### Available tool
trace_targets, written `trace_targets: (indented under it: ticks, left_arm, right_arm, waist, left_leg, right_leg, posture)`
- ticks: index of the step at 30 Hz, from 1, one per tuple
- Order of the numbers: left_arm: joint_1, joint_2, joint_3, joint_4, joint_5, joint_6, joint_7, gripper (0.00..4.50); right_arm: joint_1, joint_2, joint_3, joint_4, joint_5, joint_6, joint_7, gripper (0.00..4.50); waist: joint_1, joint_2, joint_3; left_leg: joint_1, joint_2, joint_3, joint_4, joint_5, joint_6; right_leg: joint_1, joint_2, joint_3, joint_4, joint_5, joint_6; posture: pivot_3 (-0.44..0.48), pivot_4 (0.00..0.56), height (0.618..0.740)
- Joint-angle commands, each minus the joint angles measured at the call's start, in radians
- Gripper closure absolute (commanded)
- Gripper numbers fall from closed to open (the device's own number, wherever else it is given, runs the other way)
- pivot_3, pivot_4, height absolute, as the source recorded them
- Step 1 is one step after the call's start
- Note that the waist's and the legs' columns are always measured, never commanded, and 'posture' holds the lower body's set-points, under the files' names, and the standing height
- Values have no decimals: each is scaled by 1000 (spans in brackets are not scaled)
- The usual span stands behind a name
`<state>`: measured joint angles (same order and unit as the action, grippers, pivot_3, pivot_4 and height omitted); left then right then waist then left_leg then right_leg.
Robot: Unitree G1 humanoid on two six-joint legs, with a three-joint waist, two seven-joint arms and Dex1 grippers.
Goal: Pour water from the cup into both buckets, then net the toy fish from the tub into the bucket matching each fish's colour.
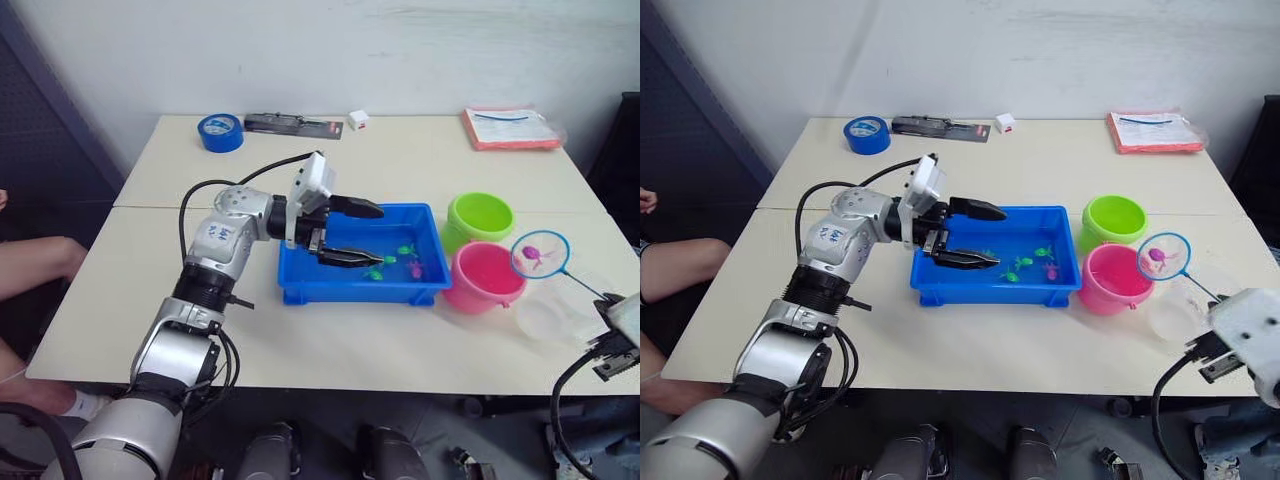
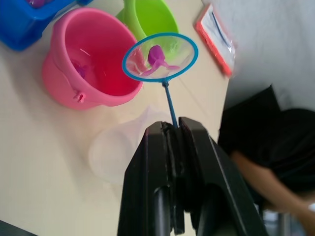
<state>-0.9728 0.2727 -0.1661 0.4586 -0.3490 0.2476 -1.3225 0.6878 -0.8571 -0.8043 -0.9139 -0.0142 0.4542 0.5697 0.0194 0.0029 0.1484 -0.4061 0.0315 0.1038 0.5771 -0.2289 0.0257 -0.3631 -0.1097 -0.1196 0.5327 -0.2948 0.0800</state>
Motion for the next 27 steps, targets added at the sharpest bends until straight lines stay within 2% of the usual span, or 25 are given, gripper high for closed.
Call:
trace_targets:
  ticks: [1,2,6,10,12,14,18,22,27]
  left_arm:
    - [-28,-4,14,9,-1,-18,-12,0]
    - [-30,-4,15,11,0,-19,-12,0]
    - [-36,1,23,17,-1,-19,-6,0]
    - [-24,14,28,7,3,-15,0,0]
    - [-17,20,29,-3,2,-9,3,0]
    - [-7,32,24,-8,12,-14,3,0]
    - [14,62,1,13,64,-77,-4,0]
    - [57,108,-21,5,108,-111,-24,0]
    - [108,137,-13,-69,116,-86,10,0]
  right_arm:
    - [102,-113,-5,96,-361,-341,21,3701]
    - [124,-130,-11,126,-429,-413,24,3701]
    - [106,-113,-43,212,-489,-543,27,3701]
    - [-6,-148,-78,260,-526,-656,8,3701]
    - [-64,-127,-63,275,-460,-636,44,3701]
    - [-142,-94,-30,265,-328,-530,100,3701]
    - [-277,-122,28,262,-191,-416,191,3701]
    - [-529,-264,273,354,-122,-368,245,3701]
    - [-765,-356,562,546,-193,-543,278,3701]
  waist:
    - [2,1,0]
    - [4,1,1]
    - [15,0,1]
    - [15,-1,1]
    - [9,-1,2]
    - [7,-2,2]
    - [5,-1,3]
    - [2,0,3]
    - [3,0,4]
  left_leg:
    - [2,-1,0,0,-1,0]
    - [2,-2,1,0,-2,1]
    - [2,-2,0,1,-2,0]
    - [2,-2,2,4,-2,0]
    - [3,-2,2,6,-2,0]
    - [3,-1,-1,7,-2,-1]
    - [4,-1,-3,7,-2,-1]
    - [6,-1,0,9,-2,0]
    - [9,0,0,8,-3,-1]
  right_leg:
    - [0,-1,0,1,0,0]
    - [0,-2,0,1,-1,0]
    - [-7,-2,-1,6,-2,-3]
    - [-4,-2,0,11,-1,-4]
    - [-4,-2,1,15,-2,-5]
    - [-5,-2,0,13,-3,-4]
    - [1,-3,5,15,-2,-7]
    - [-2,-4,7,23,-2,-6]
    - [-7,-4,10,23,-4,-11]
  posture:
    - [0,150,740]
    - [0,150,740]
    - [0,150,740]
    - [0,150,740]
    - [0,150,740]
    - [0,150,740]
    - [0,150,740]
    - [0,150,740]
    - [0,150,740]
